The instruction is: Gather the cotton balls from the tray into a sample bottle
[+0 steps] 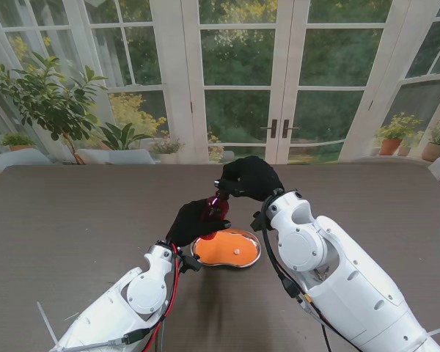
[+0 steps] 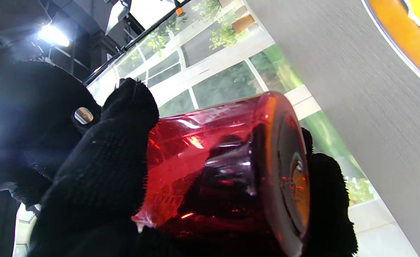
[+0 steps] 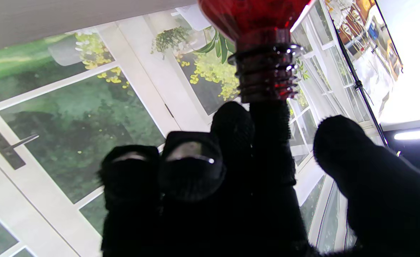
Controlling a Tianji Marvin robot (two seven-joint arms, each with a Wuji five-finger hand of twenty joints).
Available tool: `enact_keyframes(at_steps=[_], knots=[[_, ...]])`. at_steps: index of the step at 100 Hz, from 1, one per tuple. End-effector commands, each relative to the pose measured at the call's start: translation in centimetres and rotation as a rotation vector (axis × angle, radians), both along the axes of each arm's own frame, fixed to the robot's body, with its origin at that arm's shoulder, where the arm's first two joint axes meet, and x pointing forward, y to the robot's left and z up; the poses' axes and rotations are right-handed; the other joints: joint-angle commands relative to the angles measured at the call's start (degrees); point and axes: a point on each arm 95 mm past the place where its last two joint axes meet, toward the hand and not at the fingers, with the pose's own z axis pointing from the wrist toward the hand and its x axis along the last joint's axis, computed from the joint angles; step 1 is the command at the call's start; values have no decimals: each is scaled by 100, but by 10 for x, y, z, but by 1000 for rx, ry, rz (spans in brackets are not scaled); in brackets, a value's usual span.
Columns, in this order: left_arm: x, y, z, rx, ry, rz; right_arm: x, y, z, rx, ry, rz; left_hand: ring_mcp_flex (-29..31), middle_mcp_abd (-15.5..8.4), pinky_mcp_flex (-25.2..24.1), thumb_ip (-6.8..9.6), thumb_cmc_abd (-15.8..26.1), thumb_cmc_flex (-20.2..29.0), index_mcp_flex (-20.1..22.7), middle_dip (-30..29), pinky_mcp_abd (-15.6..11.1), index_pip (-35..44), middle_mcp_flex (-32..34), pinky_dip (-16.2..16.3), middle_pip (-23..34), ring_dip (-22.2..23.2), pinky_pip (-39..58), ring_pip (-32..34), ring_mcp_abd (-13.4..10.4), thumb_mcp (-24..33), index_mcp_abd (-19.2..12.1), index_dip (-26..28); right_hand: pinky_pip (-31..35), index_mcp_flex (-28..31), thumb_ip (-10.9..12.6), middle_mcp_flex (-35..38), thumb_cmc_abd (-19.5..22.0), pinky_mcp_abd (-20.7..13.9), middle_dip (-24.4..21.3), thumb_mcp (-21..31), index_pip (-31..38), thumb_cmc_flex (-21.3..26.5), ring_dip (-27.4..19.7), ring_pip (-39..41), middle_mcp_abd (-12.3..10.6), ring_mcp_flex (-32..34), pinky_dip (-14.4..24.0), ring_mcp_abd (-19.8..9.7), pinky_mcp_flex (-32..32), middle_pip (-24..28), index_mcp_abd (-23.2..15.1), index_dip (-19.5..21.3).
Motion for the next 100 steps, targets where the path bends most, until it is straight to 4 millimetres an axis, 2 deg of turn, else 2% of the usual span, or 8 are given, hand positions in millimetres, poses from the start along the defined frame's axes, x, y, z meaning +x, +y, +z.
enact_keyframes(at_steps=[1,17,46,70,100], knots=[[0,-6,1,9,-1,-18,-3,5,0,8,7,16,313,-818,-111,131,855,1145,956,146,-377,392,599,-55,70,-63,-72,25,-163,1620,-1445,-74,349,202,210,25,111,118,-25,-29,-124,-133,83,133,57,190,139,16,10,47,144,126],[1,-6,1,24,-12,-15,-3,5,0,12,3,14,464,-968,32,108,725,1221,1008,275,-395,492,728,-79,-25,-105,-58,20,-287,1921,-1644,-89,350,208,216,31,117,117,-25,-30,-148,-143,80,130,51,192,136,-24,10,48,145,155],[3,-7,1,30,-35,11,-4,3,-1,6,7,13,866,-1218,348,17,628,1052,1126,-119,-440,737,960,-118,-161,-325,55,-212,-548,2252,-2002,-31,349,213,208,25,93,120,-28,-44,-160,-142,80,133,49,190,131,-8,15,43,145,169],[3,-6,0,40,-45,13,-3,1,1,5,4,1,856,-1359,390,-17,639,949,1187,-157,-554,798,955,-118,-155,-341,134,-244,-689,2410,-2241,109,349,121,237,-30,82,125,-53,-143,-266,-226,70,111,55,188,128,10,15,-11,130,182],[2,-4,0,53,-53,10,-3,-2,5,6,2,-4,813,-1465,360,-40,622,868,1216,-140,-652,807,949,-120,-159,-328,182,-225,-776,2507,-2377,192,339,68,319,-26,84,155,-211,-253,-439,-291,35,13,101,185,138,41,-18,-165,95,349]])
